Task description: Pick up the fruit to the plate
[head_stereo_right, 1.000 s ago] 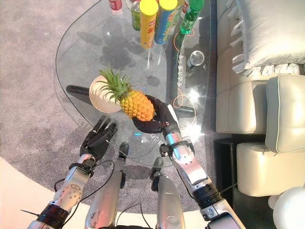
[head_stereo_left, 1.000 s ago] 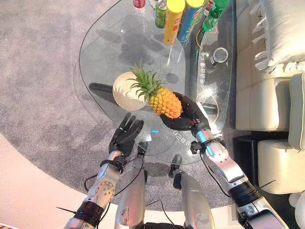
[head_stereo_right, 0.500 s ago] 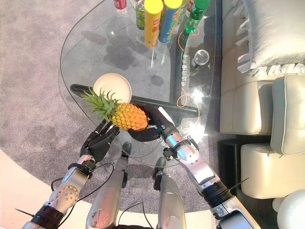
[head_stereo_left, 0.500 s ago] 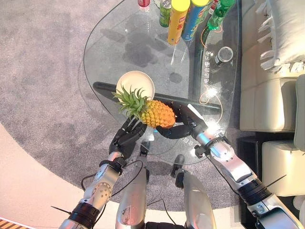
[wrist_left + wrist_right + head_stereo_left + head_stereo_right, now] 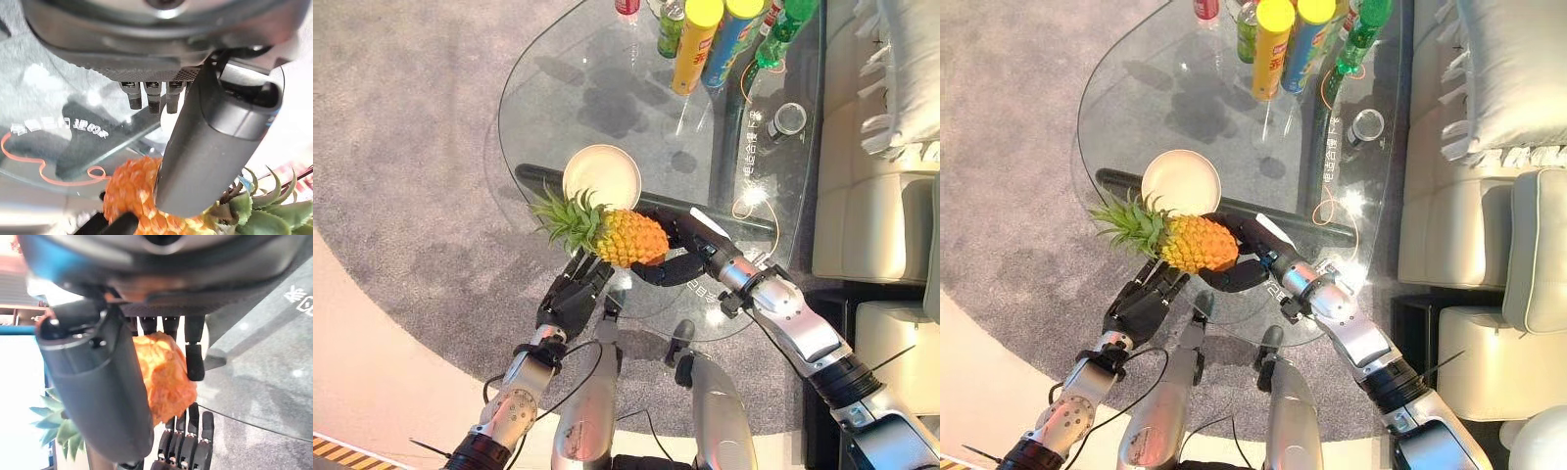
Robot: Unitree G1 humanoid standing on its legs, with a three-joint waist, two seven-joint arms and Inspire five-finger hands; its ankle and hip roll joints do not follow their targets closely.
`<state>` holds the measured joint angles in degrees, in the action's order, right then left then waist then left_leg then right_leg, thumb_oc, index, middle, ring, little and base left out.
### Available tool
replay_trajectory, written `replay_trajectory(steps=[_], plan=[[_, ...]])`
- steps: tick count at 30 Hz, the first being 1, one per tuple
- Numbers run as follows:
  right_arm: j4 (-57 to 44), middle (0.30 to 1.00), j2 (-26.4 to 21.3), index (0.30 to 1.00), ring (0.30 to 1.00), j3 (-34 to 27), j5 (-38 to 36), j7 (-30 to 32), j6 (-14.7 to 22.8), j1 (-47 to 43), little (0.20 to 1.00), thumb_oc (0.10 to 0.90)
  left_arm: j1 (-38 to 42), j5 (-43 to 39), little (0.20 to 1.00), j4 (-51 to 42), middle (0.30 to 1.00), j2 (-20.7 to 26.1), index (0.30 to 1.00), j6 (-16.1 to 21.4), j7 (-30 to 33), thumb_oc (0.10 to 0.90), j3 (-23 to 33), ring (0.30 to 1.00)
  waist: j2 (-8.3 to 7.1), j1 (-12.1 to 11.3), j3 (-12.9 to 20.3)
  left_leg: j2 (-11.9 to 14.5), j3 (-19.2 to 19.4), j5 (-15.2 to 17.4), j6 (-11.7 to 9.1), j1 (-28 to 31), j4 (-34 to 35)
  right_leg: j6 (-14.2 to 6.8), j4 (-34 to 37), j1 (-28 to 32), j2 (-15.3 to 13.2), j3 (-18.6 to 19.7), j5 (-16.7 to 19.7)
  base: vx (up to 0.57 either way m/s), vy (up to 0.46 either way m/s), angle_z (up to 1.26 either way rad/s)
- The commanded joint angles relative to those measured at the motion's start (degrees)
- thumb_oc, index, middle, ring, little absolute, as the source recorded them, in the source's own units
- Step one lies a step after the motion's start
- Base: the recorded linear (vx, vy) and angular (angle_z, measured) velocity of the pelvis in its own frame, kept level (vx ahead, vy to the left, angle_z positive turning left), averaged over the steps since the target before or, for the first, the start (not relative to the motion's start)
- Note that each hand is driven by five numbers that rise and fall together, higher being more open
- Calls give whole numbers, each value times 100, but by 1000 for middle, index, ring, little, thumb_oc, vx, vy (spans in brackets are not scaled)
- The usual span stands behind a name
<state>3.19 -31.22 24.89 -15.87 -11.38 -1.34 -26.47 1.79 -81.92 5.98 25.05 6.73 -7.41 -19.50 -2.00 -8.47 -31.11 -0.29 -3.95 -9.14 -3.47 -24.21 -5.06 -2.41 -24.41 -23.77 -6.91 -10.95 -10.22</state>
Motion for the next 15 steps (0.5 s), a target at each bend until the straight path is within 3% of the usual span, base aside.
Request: replay_trajectory(steps=[1,10,15], plan=[[-953,300,128,300,300,841,-42,-818,328,86,200,100,711,-508,900,-1361,900,-324,900,308,-886,800,482,900,-142,64,132,-382,156,823,420,41,-788,-86,1248,321,123,-118,1158,0,0,0],[-574,300,675,300,300,40,-49,1015,779,409,200,100,708,-47,900,-1208,900,-711,900,116,-774,800,628,900,-63,141,132,-412,166,843,463,90,-777,-102,1211,311,119,-38,1157,0,9,0],[-621,300,1012,300,300,-416,-80,1625,1055,661,200,100,674,78,900,-1208,900,-889,900,117,-676,800,650,900,0,230,132,-405,221,856,488,117,-779,-115,1187,291,123,27,1154,3,47,0]])
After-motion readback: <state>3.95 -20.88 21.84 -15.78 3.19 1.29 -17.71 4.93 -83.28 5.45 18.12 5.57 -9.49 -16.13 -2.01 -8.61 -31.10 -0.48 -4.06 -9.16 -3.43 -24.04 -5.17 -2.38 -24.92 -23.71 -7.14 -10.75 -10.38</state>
